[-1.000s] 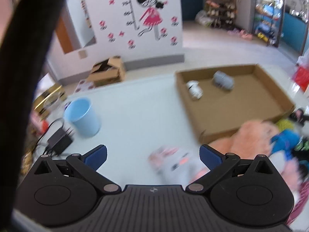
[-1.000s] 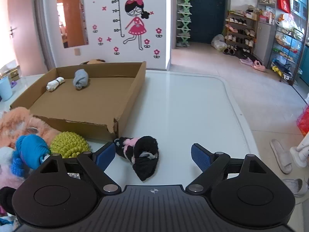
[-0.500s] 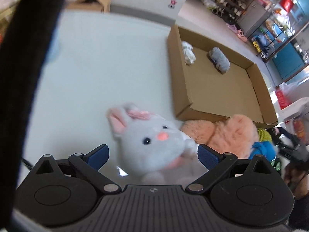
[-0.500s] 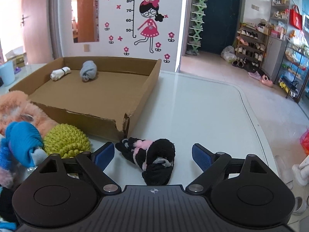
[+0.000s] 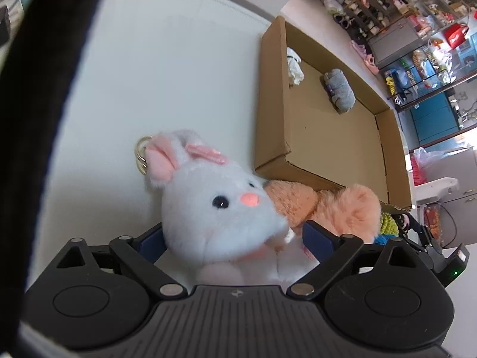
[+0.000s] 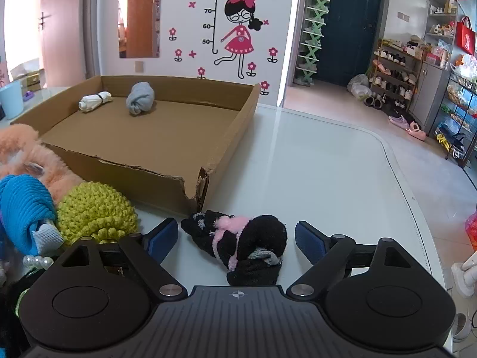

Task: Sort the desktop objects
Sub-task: 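Grasp the white bunny plush with the left tool while the right tool grasps the black-pink sock, then carry the bunny and black-pink sock into the box and release both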

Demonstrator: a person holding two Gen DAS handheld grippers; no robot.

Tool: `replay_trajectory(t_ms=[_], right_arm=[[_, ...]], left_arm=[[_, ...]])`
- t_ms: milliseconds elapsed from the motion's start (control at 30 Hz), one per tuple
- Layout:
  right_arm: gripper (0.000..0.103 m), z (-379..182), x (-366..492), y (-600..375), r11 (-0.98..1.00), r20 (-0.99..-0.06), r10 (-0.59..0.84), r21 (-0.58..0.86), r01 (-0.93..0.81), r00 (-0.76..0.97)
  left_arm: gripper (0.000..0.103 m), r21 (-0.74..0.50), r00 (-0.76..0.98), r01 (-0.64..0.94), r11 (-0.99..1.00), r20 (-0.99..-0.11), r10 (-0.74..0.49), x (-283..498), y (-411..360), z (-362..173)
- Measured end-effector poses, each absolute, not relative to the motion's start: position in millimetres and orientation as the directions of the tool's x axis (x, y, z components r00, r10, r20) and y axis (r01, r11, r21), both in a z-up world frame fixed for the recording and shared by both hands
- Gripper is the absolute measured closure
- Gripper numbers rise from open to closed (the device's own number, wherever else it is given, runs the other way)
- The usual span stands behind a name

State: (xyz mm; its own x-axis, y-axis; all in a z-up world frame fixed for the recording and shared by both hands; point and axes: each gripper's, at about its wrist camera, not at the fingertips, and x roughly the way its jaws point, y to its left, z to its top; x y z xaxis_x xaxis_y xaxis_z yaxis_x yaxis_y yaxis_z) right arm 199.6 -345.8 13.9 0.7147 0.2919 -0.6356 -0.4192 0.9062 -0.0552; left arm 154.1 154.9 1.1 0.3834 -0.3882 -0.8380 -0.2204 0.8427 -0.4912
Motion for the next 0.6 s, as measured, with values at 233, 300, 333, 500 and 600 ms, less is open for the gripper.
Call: replay_trajectory(t_ms=[233, 300, 333, 500, 600], right_arm=[[0.043, 16, 196, -349, 0.911, -0.626, 0.318, -0.007, -0.413, 0.712], [0.045, 17, 195, -351, 0.913, -0.625, 0.32, 0.002, -0.408, 0.712], [0.045, 18, 194, -352, 0.913, -0.623, 0.326, 0.013, -0.407, 0.711], [0.047, 24, 184, -358, 0.912, -0.613, 0.347, 0.044, -0.407, 0.71], [0.047, 29, 176, -360, 0.911, -0.61, 0.351, 0.045, -0.411, 0.71]], left_arm=[[0.052, -0.455, 0.375, -0.239, 0.858, -0.858, -0.351, 148, 154, -1], [0.054, -0.445, 0.379, -0.243, 0.862, -0.862, -0.338, 144, 153, 2], [0.055, -0.433, 0.381, -0.24, 0.869, -0.865, -0.326, 142, 151, 4], [0.055, -0.403, 0.394, -0.239, 0.883, -0.872, -0.291, 133, 150, 13], [0.055, -0.399, 0.409, -0.233, 0.887, -0.868, -0.283, 128, 148, 19]])
